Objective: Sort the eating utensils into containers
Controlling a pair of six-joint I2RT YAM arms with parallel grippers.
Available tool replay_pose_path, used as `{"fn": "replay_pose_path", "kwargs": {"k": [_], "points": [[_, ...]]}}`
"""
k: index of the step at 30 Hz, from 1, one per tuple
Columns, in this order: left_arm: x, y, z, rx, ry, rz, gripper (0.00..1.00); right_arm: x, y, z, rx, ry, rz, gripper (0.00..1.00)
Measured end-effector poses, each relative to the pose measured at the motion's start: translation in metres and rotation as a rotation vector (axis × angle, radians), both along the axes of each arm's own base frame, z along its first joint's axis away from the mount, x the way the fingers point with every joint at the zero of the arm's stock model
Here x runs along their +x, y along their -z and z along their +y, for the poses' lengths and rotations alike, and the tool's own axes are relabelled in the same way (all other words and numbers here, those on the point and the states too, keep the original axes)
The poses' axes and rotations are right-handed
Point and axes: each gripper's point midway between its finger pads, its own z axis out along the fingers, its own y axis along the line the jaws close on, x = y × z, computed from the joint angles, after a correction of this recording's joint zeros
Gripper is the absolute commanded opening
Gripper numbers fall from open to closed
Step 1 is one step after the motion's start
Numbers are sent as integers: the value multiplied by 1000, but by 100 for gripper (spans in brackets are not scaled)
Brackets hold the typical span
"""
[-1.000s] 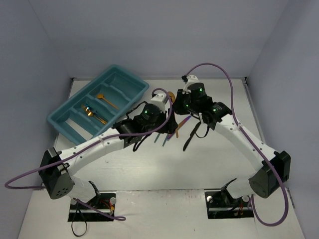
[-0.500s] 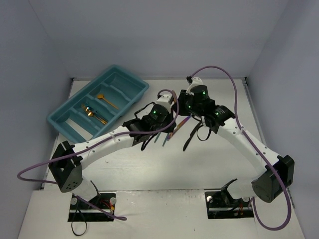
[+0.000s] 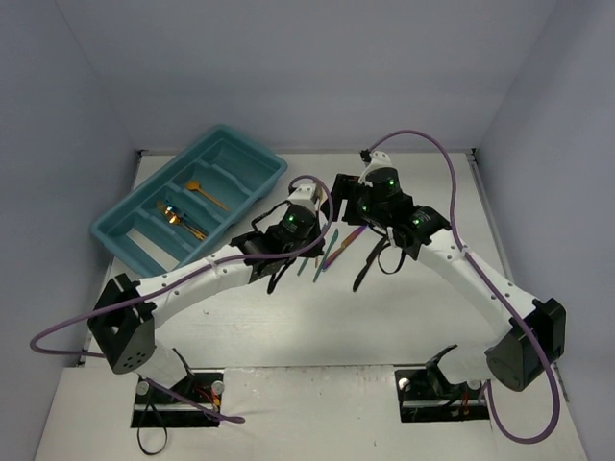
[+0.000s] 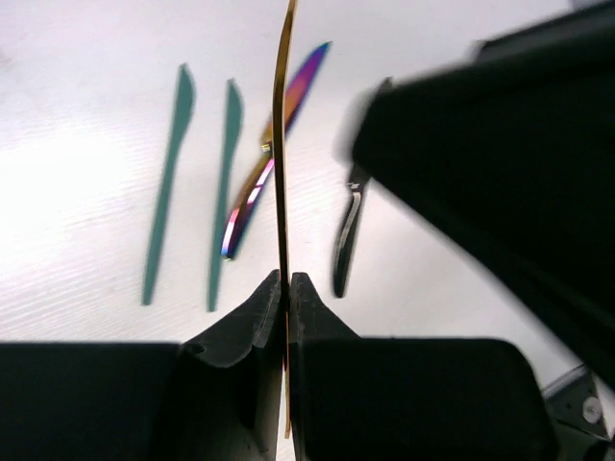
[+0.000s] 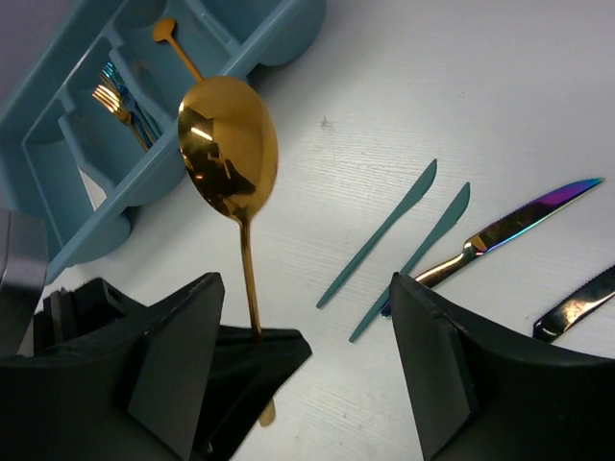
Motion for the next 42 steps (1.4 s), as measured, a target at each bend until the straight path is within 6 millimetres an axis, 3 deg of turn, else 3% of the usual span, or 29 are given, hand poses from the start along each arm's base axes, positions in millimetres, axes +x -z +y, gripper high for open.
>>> {"fn": "replay_pose_path", "kwargs": {"k": [4,9,12,16,20,24,27,30,33,42], "points": [[22,17,39,34,-114,39,0,12,10,-31,-12,70,11,72],[67,22,123,66,-346,79,0,23,25,-118,-45,267,28,72],[95,13,176,67,-495,92,0,18,31,-158,-66,356,35,73],[139,-10,230,28,-654,71,0,8,41,-169,-83,363,48,73],[184,-9,264,9,-745,86,0,0,58,-166,-91,336,88,73],[216,23,282,-3,-793,161,1,-6,70,-166,-105,322,117,73],[214,56,289,15,-819,248,12,-8,73,-167,-114,317,121,73],[209,76,290,30,-835,306,25,-9,74,-167,-119,314,123,73],[208,79,289,24,-845,316,34,-9,75,-167,-122,313,123,73],[204,75,286,12,-851,313,36,-9,75,-167,-125,310,122,73]]}}
